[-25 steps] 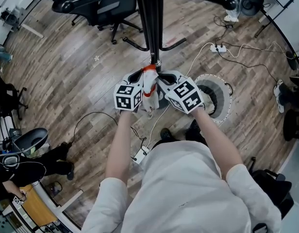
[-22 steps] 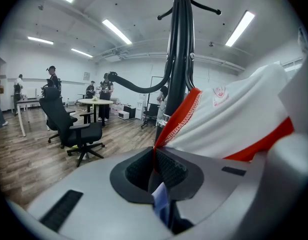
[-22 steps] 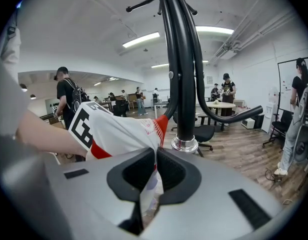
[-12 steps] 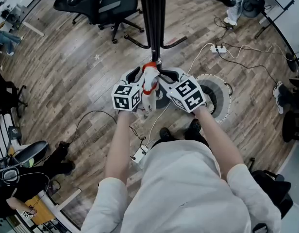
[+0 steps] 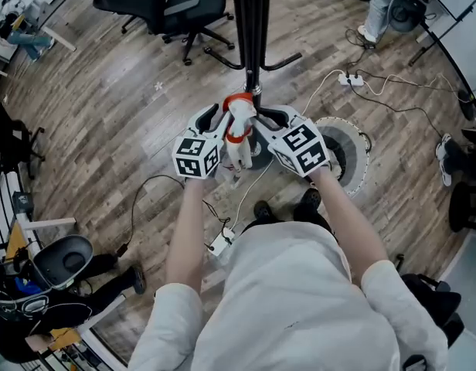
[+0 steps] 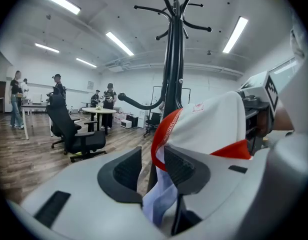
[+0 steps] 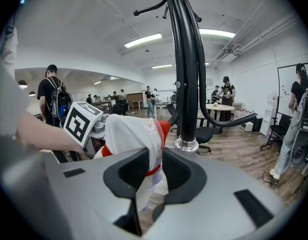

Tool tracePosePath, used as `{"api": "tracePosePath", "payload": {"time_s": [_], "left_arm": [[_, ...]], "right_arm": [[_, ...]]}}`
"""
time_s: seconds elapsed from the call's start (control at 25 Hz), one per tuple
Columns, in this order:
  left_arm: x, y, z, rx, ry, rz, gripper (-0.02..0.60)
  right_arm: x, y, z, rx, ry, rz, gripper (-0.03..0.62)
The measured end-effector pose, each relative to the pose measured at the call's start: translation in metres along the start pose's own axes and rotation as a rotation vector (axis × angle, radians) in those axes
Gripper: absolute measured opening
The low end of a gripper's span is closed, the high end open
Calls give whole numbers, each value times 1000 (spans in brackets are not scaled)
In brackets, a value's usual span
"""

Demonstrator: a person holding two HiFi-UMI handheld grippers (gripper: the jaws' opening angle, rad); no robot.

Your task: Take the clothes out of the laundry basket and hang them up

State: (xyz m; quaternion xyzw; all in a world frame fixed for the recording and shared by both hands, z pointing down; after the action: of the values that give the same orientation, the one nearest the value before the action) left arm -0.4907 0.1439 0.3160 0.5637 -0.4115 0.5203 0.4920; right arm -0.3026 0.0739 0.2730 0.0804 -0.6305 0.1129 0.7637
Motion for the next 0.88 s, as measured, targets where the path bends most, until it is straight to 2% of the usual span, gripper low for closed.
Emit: {"api": "tracePosePath", "payload": {"time_s": [0.2, 0.32, 0.6, 0.72, 0.8, 0.88], "left_arm": [[-6, -2, -16, -37, -12, 15, 141], [-10, -4, -20, -53, -18, 16, 140], [-22, -9, -32, -79, -38, 34, 140], [-28, -11, -38, -95, -58, 35, 138], [-29, -16, -42, -104, -63, 43, 133], [-30, -21, -47, -111, -71, 45, 133]], "right_arm": [[-1, 6, -6, 2, -1, -14, 95], [-2, 7, -5, 18, -15, -18, 51], [0, 11, -8, -20, -3, -3, 100], [2, 10, -9, -27, -11, 6, 101], [4, 14, -9, -35, -15, 14, 64], [6, 19, -10, -50, -11, 13, 91]]}}
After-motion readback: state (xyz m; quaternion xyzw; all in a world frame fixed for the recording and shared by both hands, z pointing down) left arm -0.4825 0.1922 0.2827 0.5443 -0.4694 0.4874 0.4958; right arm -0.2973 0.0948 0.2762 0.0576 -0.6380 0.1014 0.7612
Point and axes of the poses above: the fingertips, and each gripper's own axes: z forward along the fingers, y to its left, x out of its underside, the point moved 10 cm from there along -z, backward along the fingers, and after that the axes turned 15 degrees about -y, right-handed, at the moved point
